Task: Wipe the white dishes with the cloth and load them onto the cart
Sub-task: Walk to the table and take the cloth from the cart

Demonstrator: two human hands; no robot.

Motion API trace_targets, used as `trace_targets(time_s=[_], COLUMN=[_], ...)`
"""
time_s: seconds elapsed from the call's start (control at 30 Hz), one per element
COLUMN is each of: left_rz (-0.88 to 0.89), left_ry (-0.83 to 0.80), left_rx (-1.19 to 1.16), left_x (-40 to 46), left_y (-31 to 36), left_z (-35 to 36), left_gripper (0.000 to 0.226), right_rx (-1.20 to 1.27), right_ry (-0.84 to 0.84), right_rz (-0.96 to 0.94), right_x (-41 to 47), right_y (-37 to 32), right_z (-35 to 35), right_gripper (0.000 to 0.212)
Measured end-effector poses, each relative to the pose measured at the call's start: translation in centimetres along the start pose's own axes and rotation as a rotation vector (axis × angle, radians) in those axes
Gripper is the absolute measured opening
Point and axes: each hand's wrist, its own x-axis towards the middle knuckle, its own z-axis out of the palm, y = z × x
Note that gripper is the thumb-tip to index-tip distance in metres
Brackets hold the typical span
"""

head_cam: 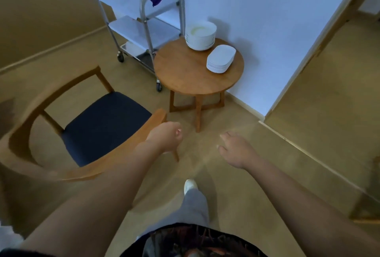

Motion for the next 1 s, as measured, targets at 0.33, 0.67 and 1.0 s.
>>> trace_targets(time_s=[0.33, 0.67, 1.0], left_rz=[0.000, -0.026, -0.123], left_ry=[-0.019, -0.048, -0.017], left_rx=[0.015, -0.013, 0.008], left_x=[17.4, 28.8, 39.3], left_y=[-2.1, -4.4, -3.5], left_z=[-8.2, -11.6, -14.7], left_gripper=[0.029, 0.034, 0.034], right_rx=[-0.022, -0.004, -0.038], right_ry=[-0.002, -0.051, -0.084], right_rz=[-0.047, -0.117, -0.232], right_x=[17.6, 29.4, 41.9], right_y=[-0.2, 0.1, 2.9], right_z=[-7.7, -12.1, -16.5], right_gripper=[0.045, 0.041, 0.042])
